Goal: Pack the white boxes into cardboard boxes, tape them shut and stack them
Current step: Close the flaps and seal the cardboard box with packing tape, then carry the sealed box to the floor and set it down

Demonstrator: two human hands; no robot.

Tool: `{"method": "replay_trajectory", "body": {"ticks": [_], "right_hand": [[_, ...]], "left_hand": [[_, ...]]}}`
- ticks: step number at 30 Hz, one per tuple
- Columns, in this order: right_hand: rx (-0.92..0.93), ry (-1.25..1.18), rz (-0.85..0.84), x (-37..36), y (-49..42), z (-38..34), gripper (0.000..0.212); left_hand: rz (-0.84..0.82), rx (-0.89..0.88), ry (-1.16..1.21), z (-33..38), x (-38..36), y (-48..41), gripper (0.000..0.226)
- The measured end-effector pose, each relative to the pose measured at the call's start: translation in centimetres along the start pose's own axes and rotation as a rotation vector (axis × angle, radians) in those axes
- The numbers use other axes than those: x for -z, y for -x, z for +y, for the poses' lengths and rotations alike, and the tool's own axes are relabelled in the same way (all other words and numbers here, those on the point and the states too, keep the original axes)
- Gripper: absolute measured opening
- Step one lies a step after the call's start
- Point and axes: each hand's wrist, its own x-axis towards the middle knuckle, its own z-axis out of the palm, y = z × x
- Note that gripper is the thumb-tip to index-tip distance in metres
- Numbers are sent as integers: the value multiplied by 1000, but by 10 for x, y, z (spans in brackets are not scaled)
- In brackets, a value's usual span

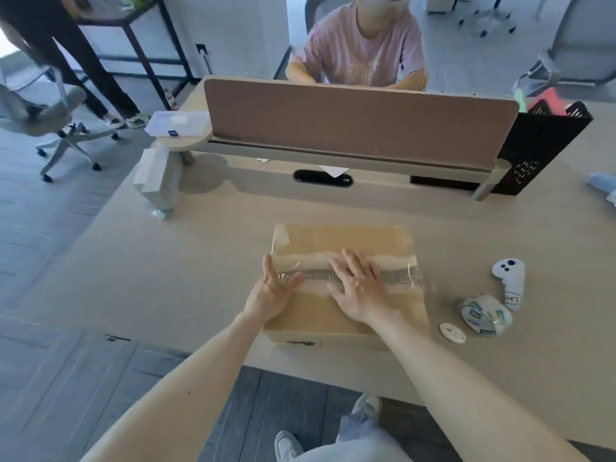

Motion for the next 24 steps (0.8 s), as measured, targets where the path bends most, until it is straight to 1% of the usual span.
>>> {"method": "replay_trajectory", "body": {"ticks": [3,5,10,13,16,18,21,24], "right_hand": [[-154,18,-21,7,11,17,64],[-246,15,-41,12,19,28,68],[-388,11,-4,9,20,37,78],[-420,-6,23,8,19,36,83],[-441,-48,96,10,16,33,88],[-491,-103,119,11,16,39,93],[-578,-277,72,19,16,58,102],[-549,-453,49,24,14,72,106]], "left_hand": [[-18,13,6,-2,2,-2,66],[-27,14,17,-1,4,-3,59],[-11,30,53,-4,1,-5,59],[-8,35,53,-6,1,-6,63],[-6,73,83,-6,1,-8,63],[-5,90,93,-6,1,-8,62],[11,85,103,-6,0,-8,59],[32,96,139,-6,0,-8,58]]}}
